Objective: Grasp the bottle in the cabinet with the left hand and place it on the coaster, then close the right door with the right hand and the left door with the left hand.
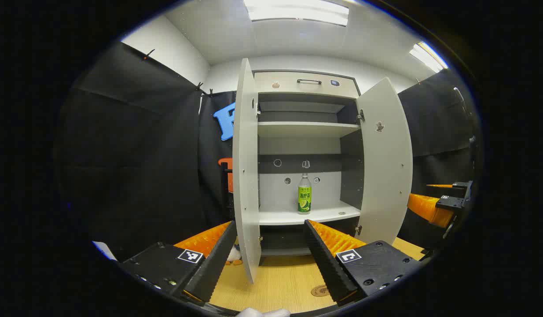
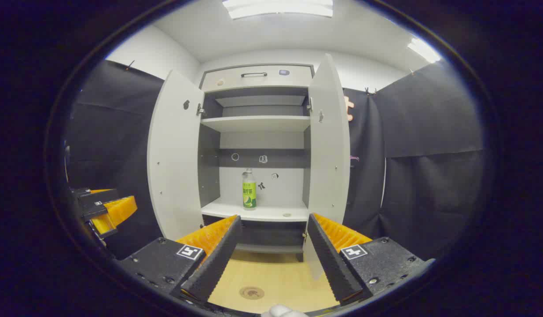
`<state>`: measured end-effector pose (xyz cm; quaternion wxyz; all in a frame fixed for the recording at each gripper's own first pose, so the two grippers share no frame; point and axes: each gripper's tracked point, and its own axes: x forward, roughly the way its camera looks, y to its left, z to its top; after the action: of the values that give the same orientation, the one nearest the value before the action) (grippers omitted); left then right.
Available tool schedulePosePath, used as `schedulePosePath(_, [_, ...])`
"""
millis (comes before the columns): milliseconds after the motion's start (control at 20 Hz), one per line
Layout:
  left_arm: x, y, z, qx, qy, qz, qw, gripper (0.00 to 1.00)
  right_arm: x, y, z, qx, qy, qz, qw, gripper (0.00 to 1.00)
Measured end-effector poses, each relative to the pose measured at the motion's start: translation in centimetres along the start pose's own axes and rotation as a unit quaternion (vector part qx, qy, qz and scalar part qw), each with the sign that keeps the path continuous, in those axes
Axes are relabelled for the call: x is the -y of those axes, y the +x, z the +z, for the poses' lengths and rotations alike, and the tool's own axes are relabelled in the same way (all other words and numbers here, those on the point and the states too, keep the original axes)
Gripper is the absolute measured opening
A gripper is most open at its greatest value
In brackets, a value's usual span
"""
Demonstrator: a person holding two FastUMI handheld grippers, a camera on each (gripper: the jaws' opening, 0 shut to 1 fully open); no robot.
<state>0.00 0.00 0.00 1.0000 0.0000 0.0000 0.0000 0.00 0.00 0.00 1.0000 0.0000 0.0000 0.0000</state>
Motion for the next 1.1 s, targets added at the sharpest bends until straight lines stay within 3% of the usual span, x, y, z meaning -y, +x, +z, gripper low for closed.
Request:
schedulePosePath(400, [1.1,2.9,-0.1,-0.010,0.009,-0.001,1.000,0.94,0.7,3.1,-0.7,-0.019,0.001,0.019,1.000,0.99])
schedulePosePath(450, [1.6,3.8,-0.2,-0.011,0.009,-0.005,1.000,0.98,1.0,3.7,-0.6,-0.018,0.002,0.019,1.000,0.99])
schedulePosePath(500, [2.0,4.5,-0.2,-0.011,0.011,-0.007,1.000,0.94,1.3,4.2,-0.6,-0.019,0.004,0.018,1.000,0.99])
schedulePosePath(700, [3.9,8.9,-0.2,-0.007,0.010,-0.019,1.000,0.94,2.0,6.5,-0.7,-0.023,0.008,0.025,0.999,0.99])
schedulePosePath(850, [5.4,14.0,0.5,0.005,0.008,-0.023,1.000,0.91,2.6,7.9,-0.5,-0.024,0.008,0.028,0.999,0.99])
schedulePosePath(1100, [7.8,22.7,1.5,0.020,0.006,-0.034,0.999,0.94,3.5,9.7,-0.3,-0.029,0.008,0.031,0.999,0.99])
